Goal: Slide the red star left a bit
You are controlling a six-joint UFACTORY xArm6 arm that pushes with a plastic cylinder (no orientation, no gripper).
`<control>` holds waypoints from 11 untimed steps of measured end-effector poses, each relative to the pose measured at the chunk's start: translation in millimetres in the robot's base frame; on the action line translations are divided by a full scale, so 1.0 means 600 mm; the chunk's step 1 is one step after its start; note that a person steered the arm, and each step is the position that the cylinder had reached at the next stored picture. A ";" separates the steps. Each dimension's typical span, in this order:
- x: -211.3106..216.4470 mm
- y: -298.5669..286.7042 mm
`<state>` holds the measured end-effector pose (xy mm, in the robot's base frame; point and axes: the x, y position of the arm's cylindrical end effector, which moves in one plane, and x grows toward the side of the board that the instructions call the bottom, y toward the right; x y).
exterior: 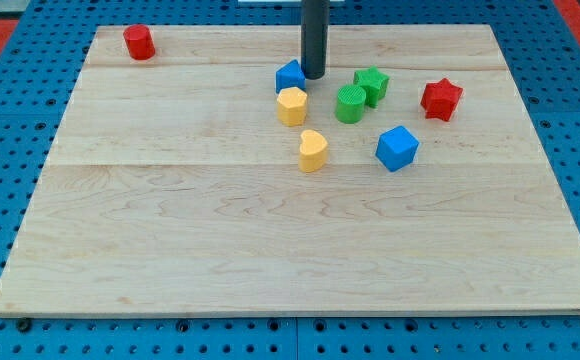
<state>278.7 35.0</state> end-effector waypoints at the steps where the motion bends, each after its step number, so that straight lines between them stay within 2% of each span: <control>1: -0.054 0.114; 2: -0.058 0.322; 3: -0.003 0.505; 4: 0.107 0.515; 5: 0.142 0.448; 6: 0.086 0.404; 7: 0.065 0.401; 8: 0.115 0.392; 9: 0.116 0.288; 11: 0.116 0.264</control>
